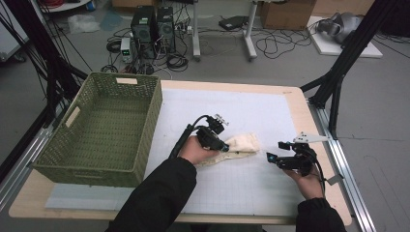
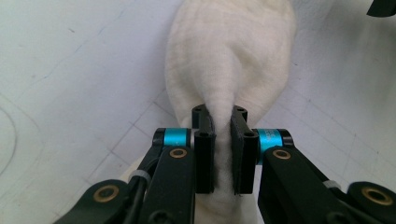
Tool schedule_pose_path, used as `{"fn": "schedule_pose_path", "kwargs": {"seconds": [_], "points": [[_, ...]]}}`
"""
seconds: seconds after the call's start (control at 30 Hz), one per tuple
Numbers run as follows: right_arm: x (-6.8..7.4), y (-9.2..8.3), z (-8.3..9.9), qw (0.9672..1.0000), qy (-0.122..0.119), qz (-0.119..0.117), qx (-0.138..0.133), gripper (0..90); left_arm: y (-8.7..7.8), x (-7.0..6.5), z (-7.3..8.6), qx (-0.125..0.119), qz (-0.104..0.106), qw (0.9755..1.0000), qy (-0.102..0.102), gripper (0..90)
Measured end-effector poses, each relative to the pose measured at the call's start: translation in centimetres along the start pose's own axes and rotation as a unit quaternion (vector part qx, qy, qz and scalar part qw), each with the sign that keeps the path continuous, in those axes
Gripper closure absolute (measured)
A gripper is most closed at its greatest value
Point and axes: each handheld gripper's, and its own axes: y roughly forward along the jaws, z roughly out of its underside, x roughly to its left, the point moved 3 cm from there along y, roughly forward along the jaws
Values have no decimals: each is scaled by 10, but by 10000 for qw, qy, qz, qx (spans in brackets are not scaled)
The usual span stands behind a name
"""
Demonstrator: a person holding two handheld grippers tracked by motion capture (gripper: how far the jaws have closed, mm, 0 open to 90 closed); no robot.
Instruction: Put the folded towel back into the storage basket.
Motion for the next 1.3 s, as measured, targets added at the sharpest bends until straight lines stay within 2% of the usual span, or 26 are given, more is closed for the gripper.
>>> {"fn": "schedule_pose_path", "kwargs": {"seconds": [0.27, 0.7, 1.3], "points": [[2, 2, 0, 10000, -57, -34, 32, 216, -9, 5, 2, -175, 20, 9996, -212, 820], [1, 6, 1, 9999, -82, -43, 80, 216, -12, 6, 2, -206, -23, 9994, -269, 820], [2, 9, 1, 9998, -98, -87, 149, 214, -11, 7, 2, -205, 42, 9992, -346, 820]]}}
